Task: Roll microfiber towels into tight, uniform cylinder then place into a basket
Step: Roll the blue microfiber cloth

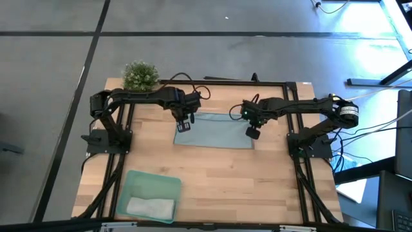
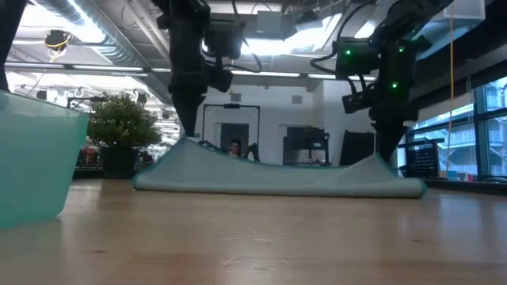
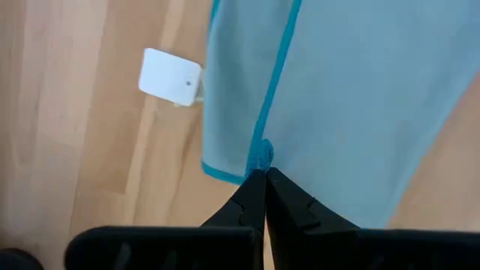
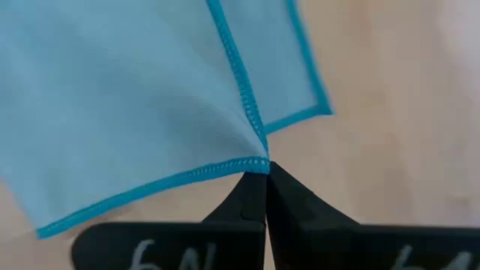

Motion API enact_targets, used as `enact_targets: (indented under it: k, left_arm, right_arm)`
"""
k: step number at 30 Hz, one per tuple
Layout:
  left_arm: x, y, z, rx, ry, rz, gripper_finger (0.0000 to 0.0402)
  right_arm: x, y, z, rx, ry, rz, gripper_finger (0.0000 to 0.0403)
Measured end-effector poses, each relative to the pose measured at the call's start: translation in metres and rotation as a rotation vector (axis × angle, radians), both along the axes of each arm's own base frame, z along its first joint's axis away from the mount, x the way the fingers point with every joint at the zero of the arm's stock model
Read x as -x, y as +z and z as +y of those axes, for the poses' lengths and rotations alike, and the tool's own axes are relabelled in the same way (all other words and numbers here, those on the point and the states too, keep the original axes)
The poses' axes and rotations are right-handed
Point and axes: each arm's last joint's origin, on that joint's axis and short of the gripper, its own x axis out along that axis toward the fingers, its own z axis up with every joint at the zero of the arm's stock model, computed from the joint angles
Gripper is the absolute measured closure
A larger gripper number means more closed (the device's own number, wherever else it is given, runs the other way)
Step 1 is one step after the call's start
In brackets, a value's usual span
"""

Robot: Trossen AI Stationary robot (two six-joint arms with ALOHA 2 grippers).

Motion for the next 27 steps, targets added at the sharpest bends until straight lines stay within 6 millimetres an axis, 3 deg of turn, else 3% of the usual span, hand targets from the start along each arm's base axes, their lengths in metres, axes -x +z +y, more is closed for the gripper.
enact_targets:
  k: [15, 27]
  left_arm:
    - [0.011, -0.027, 0.02, -0.007, 0.046, -0.013, 0.0402]
    - [0.011, -0.03, 0.027, -0.131, 0.078, -0.012, 0.0351]
  right_arm:
    - [-0.003, 0.003, -0.026, 0.078, 0.014, -0.09, 0.0398]
    - [-0.012, 0.007, -0.03, 0.127, 0.048, -0.176, 0.0306]
